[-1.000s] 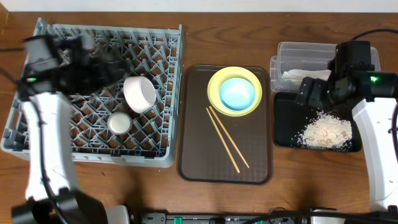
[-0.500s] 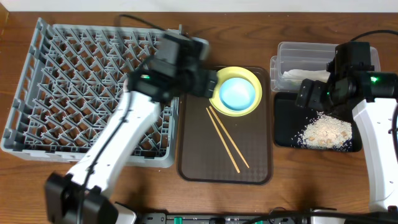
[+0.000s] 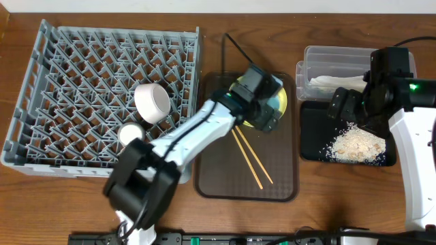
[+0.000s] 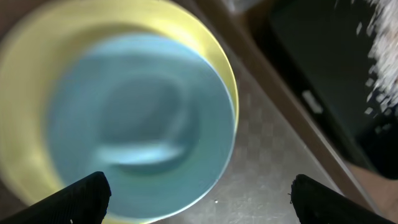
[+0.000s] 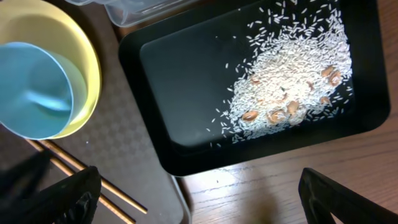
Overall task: Sort waste into correct bins and load items into the dishwasher
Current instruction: 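Grasp the light-blue bowl on the yellow plate with the left gripper, then lift the light-blue bowl and carry it over the rack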
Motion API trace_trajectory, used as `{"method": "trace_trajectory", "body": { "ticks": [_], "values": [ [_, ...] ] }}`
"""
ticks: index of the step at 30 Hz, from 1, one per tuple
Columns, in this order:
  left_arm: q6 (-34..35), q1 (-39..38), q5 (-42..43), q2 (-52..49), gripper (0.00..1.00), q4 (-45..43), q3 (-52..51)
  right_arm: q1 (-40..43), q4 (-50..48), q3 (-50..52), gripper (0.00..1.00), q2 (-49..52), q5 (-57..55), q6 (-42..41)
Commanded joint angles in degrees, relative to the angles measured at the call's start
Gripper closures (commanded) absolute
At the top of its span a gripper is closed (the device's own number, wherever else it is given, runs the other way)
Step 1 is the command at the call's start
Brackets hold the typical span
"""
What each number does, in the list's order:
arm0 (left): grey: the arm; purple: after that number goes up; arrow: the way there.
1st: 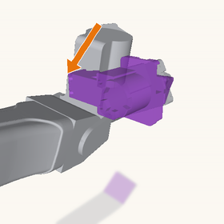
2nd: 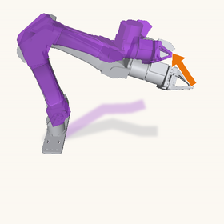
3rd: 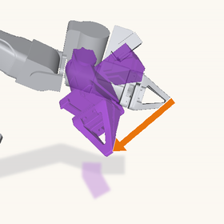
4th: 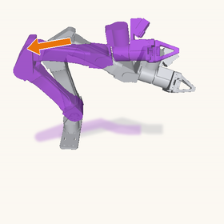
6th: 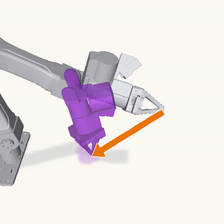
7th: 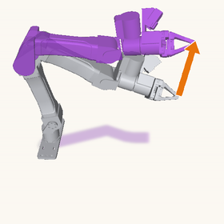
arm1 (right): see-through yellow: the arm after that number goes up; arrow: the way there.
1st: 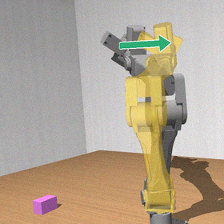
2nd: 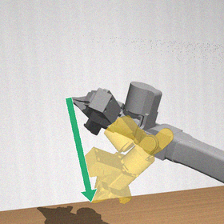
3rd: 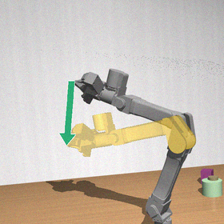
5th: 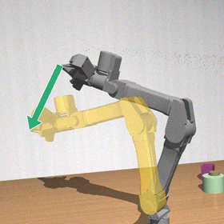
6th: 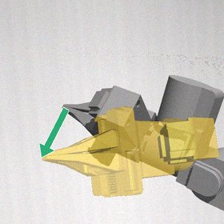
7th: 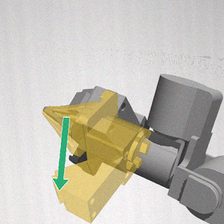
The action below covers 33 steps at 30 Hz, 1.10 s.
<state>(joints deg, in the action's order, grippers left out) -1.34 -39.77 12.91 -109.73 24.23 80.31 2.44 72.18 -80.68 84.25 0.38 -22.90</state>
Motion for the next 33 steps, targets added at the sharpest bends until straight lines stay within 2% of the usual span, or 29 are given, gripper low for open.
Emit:
{"method": "trace_trajectory", "body": {
  "ticks": [1,4,7,11,14,22,33],
  "values": [
    [-2.6,-1.3,-1.1,-2.8,0.05,0.1,0.5,0.6,0.1,-0.2,0.01,-1.0,-0.3,-0.9],
    [-2.7,-1.7,-2.5,-4.5,0.08,0.5,0.5,0.6,0.3,-0.2,0.01,-1.0,-0.3,-0.9],
    [-2.8,-1.7,-4.8,-5.6,0.19,1.9,0.5,0.6,0.4,-0.2,0.01,-1.0,-0.3,-0.9],
    [-2.7,-1.7,-10.7,-5.7,0.40,3.6,0.5,0.6,0.4,-0.2,0.01,-1.0,-0.3,-0.9],
    [-2.8,-1.7,-11.5,-5.7,0.56,4.0,0.5,0.6,0.4,-0.2,0.01,-1.0,-0.3,-0.9],
    [-2.7,-1.7,-12.5,-5.7,0.66,3.5,0.5,0.6,0.5,-0.2,0.01,-1.0,-0.3,-0.8],
    [-2.8,-1.7,-12.5,-5.3,0.91,3.3,0.6,0.6,0.5,-0.2,0.01,-1.0,-0.3,-0.8]
  ]
}}
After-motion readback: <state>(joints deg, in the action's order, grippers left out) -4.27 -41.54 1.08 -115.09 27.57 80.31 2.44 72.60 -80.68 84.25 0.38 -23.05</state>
